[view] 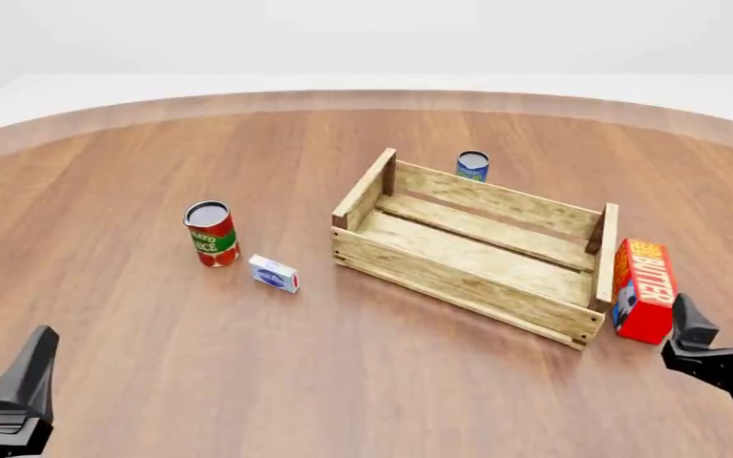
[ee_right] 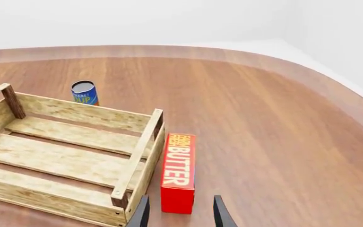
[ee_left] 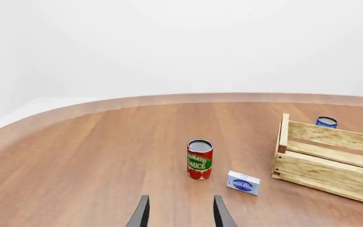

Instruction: Pick up the butter and put it in the tray.

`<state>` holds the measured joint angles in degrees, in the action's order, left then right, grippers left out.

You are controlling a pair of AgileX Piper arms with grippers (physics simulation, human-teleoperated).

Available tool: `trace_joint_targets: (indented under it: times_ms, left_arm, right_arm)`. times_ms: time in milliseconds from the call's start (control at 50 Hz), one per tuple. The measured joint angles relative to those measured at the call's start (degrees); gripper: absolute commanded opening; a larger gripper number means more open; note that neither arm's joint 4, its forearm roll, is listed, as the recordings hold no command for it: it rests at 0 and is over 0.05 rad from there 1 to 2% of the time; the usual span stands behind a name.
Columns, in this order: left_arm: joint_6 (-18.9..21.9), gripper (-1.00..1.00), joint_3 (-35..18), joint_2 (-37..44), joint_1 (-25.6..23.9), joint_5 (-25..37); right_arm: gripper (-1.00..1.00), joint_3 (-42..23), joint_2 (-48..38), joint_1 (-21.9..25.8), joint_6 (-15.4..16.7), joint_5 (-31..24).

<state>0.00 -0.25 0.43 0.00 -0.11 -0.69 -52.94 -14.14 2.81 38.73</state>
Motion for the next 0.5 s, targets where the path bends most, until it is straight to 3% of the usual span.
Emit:
trace_joint_targets:
  times_ms: [500]
  left_arm:
    - [0.0,1.0,0.0,0.0,0.0,0.0]
  right_arm:
    - [1.0,-0.44,-12.55,-0.28,0.22,10.39]
